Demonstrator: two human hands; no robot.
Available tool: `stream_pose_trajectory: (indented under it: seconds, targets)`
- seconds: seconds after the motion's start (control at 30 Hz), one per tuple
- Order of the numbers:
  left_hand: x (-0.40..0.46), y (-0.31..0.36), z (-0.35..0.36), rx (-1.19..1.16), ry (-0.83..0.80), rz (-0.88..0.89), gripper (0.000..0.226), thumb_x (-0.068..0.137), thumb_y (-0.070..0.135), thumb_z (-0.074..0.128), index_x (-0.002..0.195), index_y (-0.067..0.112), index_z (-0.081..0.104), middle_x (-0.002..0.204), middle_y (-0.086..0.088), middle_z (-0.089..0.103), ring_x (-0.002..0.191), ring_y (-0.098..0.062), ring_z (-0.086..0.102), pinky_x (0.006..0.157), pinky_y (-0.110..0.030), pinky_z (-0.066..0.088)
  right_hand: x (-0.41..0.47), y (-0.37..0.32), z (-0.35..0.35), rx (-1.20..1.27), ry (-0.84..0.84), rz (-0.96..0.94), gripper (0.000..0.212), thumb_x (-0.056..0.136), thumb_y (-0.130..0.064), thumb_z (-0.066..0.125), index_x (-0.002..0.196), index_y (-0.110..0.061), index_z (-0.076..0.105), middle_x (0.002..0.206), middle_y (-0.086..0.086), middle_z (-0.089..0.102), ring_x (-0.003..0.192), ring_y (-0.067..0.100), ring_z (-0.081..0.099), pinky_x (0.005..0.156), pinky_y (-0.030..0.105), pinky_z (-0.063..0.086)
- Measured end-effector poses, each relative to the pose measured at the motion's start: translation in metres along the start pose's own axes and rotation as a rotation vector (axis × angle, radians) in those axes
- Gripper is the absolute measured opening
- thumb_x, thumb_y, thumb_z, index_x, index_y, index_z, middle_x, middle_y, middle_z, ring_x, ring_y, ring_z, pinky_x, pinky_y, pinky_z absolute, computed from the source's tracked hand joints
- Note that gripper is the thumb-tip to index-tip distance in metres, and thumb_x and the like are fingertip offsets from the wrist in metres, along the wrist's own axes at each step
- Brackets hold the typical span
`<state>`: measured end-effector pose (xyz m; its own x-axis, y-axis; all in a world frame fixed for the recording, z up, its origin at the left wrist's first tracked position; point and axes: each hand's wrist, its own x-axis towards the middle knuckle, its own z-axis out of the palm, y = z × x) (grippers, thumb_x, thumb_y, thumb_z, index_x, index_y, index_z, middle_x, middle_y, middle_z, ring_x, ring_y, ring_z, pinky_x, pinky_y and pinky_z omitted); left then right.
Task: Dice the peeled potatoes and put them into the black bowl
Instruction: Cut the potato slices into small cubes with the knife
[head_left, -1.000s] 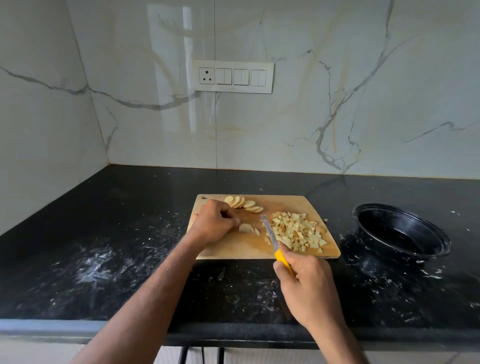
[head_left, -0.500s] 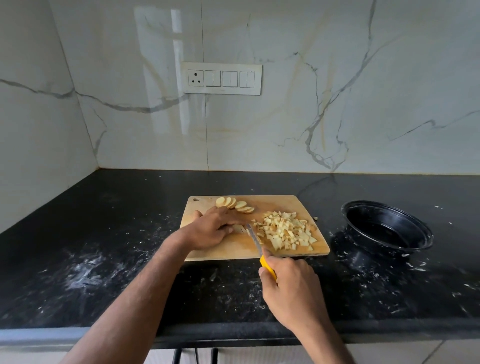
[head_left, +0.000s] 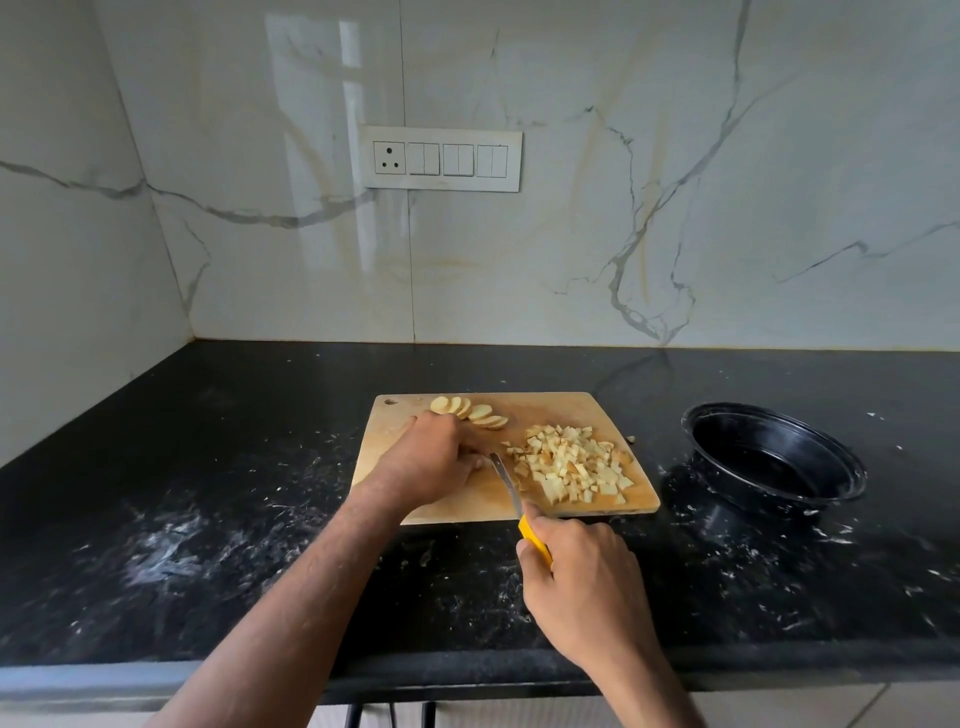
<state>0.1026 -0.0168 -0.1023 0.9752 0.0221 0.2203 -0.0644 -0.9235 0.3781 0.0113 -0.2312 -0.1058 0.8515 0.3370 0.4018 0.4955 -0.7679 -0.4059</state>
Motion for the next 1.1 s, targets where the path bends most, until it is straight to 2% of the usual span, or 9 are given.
stream_pose_trajectory:
  seconds: [0.17, 0.23, 0.33, 0.47, 0.57, 0.73, 0.87, 1.0, 1.1]
  targets:
    - [-0.005, 0.012, -0.004, -0.082, 0.078, 0.026, 0.014, 0.091, 0.020, 0.065, 0.084, 0.015, 0.077, 0.076, 0.001, 0.068, 0.071, -0.017, 0.057, 0.065, -0.030, 0.046, 0.000, 0.000, 0.000, 0.008, 0.009, -0.002, 0.043, 0.098, -0.042, 0.052, 0.140, -0.033, 0.055, 0.094, -0.008, 0.074, 0.081, 0.014, 0.068, 0.069, 0.026, 0.054]
    - [-0.010, 0.003, -0.013, -0.169, 0.061, 0.148, 0.025, 0.087, 0.005, 0.062, 0.093, 0.020, 0.081, 0.081, 0.004, 0.074, 0.071, -0.012, 0.059, 0.067, -0.025, 0.047, 0.000, 0.000, 0.000, 0.010, 0.004, -0.002, 0.043, 0.099, -0.041, 0.051, 0.140, -0.033, 0.055, 0.093, -0.007, 0.074, 0.081, 0.015, 0.068, 0.069, 0.027, 0.053]
    - [-0.013, -0.015, -0.023, -0.277, -0.073, 0.266, 0.048, 0.081, -0.006, 0.066, 0.115, 0.028, 0.077, 0.083, 0.021, 0.066, 0.081, -0.004, 0.060, 0.071, -0.014, 0.046, 0.000, 0.001, -0.001, 0.002, 0.000, -0.006, 0.042, 0.099, -0.041, 0.051, 0.140, -0.032, 0.055, 0.091, -0.006, 0.074, 0.080, 0.015, 0.068, 0.068, 0.028, 0.053]
    - [-0.005, -0.026, -0.020, -0.281, -0.143, 0.290, 0.047, 0.087, 0.011, 0.075, 0.120, 0.044, 0.071, 0.098, 0.012, 0.061, 0.094, -0.012, 0.058, 0.083, -0.024, 0.050, 0.001, 0.001, 0.000, -0.030, -0.004, 0.002, 0.042, 0.099, -0.041, 0.050, 0.140, -0.032, 0.055, 0.095, -0.007, 0.075, 0.082, 0.013, 0.069, 0.070, 0.026, 0.054]
    - [-0.001, -0.022, -0.019, -0.296, -0.095, 0.227, 0.030, 0.082, 0.019, 0.082, 0.108, 0.032, 0.078, 0.094, 0.021, 0.066, 0.090, -0.008, 0.061, 0.080, -0.023, 0.049, 0.001, 0.000, 0.000, -0.035, -0.007, 0.003, 0.042, 0.099, -0.041, 0.051, 0.139, -0.032, 0.056, 0.094, -0.007, 0.075, 0.080, 0.013, 0.069, 0.069, 0.026, 0.055]
    - [0.001, -0.010, -0.019, -0.283, -0.059, 0.138, 0.019, 0.078, 0.018, 0.086, 0.097, 0.019, 0.081, 0.088, 0.026, 0.067, 0.082, 0.002, 0.061, 0.072, -0.009, 0.043, 0.002, 0.001, 0.002, -0.050, 0.003, 0.008, 0.042, 0.100, -0.042, 0.049, 0.141, -0.033, 0.054, 0.099, -0.009, 0.074, 0.085, 0.012, 0.069, 0.071, 0.022, 0.053]
    - [-0.002, 0.001, -0.012, -0.258, 0.037, 0.048, 0.011, 0.075, 0.026, 0.088, 0.078, 0.024, 0.078, 0.075, 0.018, 0.068, 0.072, 0.000, 0.060, 0.064, -0.019, 0.047, 0.002, 0.003, 0.004, -0.056, 0.000, 0.012, 0.043, 0.099, -0.042, 0.050, 0.141, -0.033, 0.055, 0.099, -0.009, 0.074, 0.084, 0.012, 0.068, 0.070, 0.024, 0.053]
    - [-0.002, 0.013, -0.002, -0.238, 0.104, -0.091, 0.015, 0.077, 0.032, 0.086, 0.080, 0.019, 0.079, 0.077, 0.005, 0.072, 0.076, -0.012, 0.065, 0.068, -0.032, 0.056, 0.006, -0.002, 0.006, 0.043, 0.036, 0.084, 0.037, 0.098, -0.041, 0.055, 0.133, -0.030, 0.062, 0.091, -0.010, 0.072, 0.060, 0.006, 0.051, 0.046, 0.013, 0.030]
    - [-0.001, 0.009, 0.000, -0.246, 0.091, -0.090, 0.011, 0.078, 0.026, 0.086, 0.082, 0.018, 0.080, 0.082, 0.004, 0.074, 0.081, -0.012, 0.067, 0.076, -0.036, 0.058, 0.013, -0.011, 0.011, 0.033, 0.053, 0.101, 0.032, 0.098, -0.038, 0.055, 0.123, -0.024, 0.067, 0.087, -0.009, 0.070, 0.062, 0.008, 0.050, 0.046, 0.012, 0.027]
